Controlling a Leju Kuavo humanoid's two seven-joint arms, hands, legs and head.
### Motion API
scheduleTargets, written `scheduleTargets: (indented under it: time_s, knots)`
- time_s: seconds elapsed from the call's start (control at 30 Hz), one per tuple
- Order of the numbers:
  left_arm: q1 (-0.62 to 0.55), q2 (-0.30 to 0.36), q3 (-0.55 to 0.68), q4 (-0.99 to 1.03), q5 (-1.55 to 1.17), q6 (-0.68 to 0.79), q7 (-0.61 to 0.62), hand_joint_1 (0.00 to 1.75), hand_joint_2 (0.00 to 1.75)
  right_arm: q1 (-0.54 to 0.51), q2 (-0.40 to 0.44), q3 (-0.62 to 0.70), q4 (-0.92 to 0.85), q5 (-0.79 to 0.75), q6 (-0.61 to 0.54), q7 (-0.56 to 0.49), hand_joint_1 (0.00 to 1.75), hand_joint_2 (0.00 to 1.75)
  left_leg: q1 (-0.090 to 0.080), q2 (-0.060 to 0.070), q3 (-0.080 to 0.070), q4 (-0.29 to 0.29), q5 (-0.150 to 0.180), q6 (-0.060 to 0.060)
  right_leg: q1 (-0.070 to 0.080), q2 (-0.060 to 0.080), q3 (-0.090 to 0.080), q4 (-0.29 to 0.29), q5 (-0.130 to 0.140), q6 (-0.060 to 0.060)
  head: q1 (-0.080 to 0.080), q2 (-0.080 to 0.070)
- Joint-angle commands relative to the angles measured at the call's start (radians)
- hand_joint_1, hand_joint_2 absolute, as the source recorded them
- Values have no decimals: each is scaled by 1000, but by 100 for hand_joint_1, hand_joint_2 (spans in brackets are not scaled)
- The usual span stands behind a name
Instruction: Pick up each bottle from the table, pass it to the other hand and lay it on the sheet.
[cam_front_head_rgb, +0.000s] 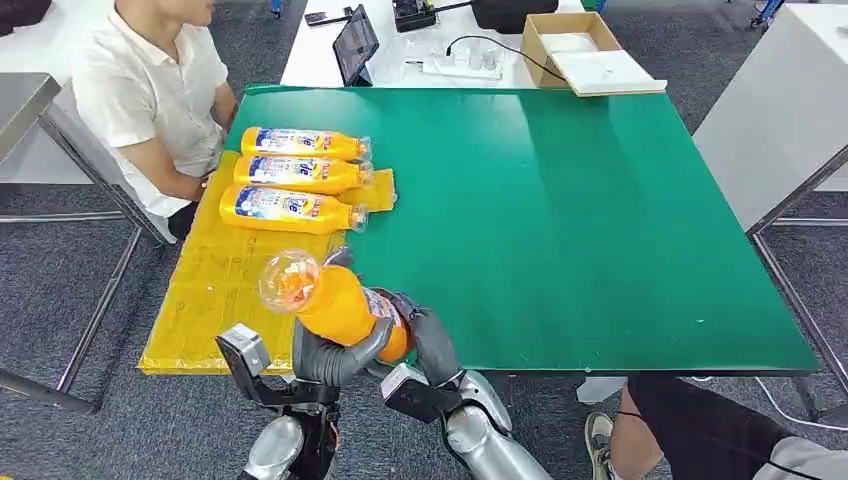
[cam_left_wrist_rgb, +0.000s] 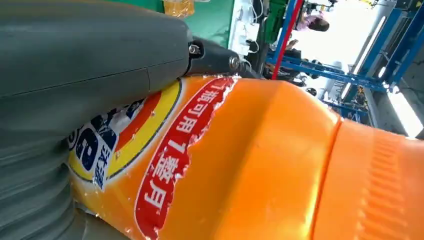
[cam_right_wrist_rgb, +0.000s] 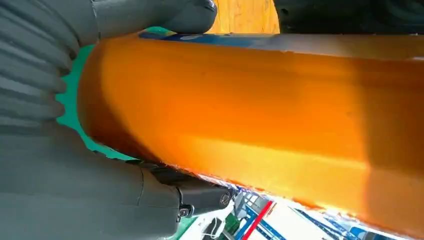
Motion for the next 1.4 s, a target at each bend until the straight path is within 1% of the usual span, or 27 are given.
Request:
scheduleTargets:
  time_s: [0.03,0.13,0.27,0.3,0.33,0.37,0.43,0.47,0.6,0.77,0.83,0.9,1.03,1.1,1.13,1.17,1.23,1.27,1.3,1.4]
  knots:
    - [-73,11,-46,82,2,-13,12,175,175,-23,-5,80,81,15,5,-13,175,175,1,0,3,-1,-1,-1,1,-2,4,-1,-1,-2,0,0]
    - [-83,16,-43,113,7,-34,37,175,175,-12,-11,89,56,20,9,-16,175,175,1,-1,3,-1,0,-1,1,-2,3,-1,-1,-1,0,0]
    - [-91,20,-23,154,64,-99,81,175,175,9,-18,91,1,12,14,-14,173,175,1,0,4,-1,-1,-2,1,-2,4,-1,-1,-2,0,0]
    - [-90,22,-17,158,76,-110,88,175,175,14,-20,91,-11,10,14,-12,148,175,1,0,3,-1,0,-1,1,-2,4,-1,-1,-2,0,0]
    - [-92,23,-10,162,88,-116,94,175,175,19,-22,88,-24,5,15,-10,52,175,1,0,5,-2,-1,-2,1,-2,5,-2,-1,-2,0,0]
    - [-93,23,-7,164,96,-120,99,175,175,20,-23,88,-27,4,16,-9,2,175,1,0,3,-1,-1,-1,1,-2,4,-1,-1,-2,0,0]
    - [-98,26,9,175,132,-138,123,175,175,28,-25,82,-38,-2,12,-4,0,175,0,0,3,-1,-1,-1,1,-1,3,-1,-1,-2,0,0]
    - [-102,29,15,179,139,-140,125,175,175,33,-25,77,-41,-7,7,-4,0,0,0,0,2,-1,0,-1,0,-1,3,-1,-1,-1,0,0]
    - [-112,35,34,170,133,-118,115,175,175,43,-28,59,-48,-19,-10,-12,0,0,0,0,3,-1,-1,-1,1,-1,3,-1,-1,-2,0,0]
    - [-125,52,48,137,-136,132,3,175,175,70,-43,19,-74,-28,-37,-17,0,0,1,0,2,-1,-1,-1,1,-2,3,-1,-1,-2,0,0]
    - [-120,65,60,124,-213,181,4,175,175,86,-53,-9,-81,-25,-58,-13,0,0,1,0,3,-1,-1,-2,1,-2,4,-1,-1,-2,0,0]
    - [-109,65,88,112,-270,197,0,175,175,103,-59,-44,-89,-23,-60,-17,0,0,0,-1,2,-1,0,-1,0,-2,2,-1,0,-1,0,0]
    - [-93,78,134,85,-495,356,-19,175,175,143,-74,-139,-98,-12,-96,-22,0,0,1,0,3,-2,-1,-1,1,-1,3,-1,-1,-1,0,0]
    - [-99,82,155,95,-637,461,-11,175,175,152,-68,-184,-96,-7,-118,-25,0,0,0,0,4,-2,-1,-1,0,-2,4,-1,-1,-2,0,0]
    - [-105,81,165,107,-716,505,12,175,175,158,-57,-216,-98,-5,-132,-30,0,0,0,0,2,-1,0,-1,1,-2,3,-1,-1,-1,0,0]
    - [-108,83,166,114,-747,519,23,175,175,159,-53,-226,-99,-7,-133,-30,0,0,0,0,4,-2,-1,-2,1,-1,5,-1,-1,-2,0,0]
    - [-128,87,175,152,-831,549,54,175,175,168,-41,-257,-111,-15,-139,-33,0,0,0,0,1,-1,0,-1,0,-1,1,0,0,-1,0,0]
    - [-152,90,180,199,-910,568,95,175,175,170,-32,-270,-116,-20,-148,-35,0,0,1,0,3,-1,-1,-2,1,-2,4,-1,-1,-2,0,0]
    - [-192,93,189,278,-984,569,149,175,175,167,-19,-289,-116,-32,-152,-36,0,0,0,0,2,-1,0,-2,0,-2,3,-1,-1,-2,0,0]
    - [-252,95,200,399,-1020,568,170,175,175,166,-8,-301,-116,-41,-158,-35,0,0,0,-1,2,-2,0,-2,0,-2,3,-1,0,-2,0,0]
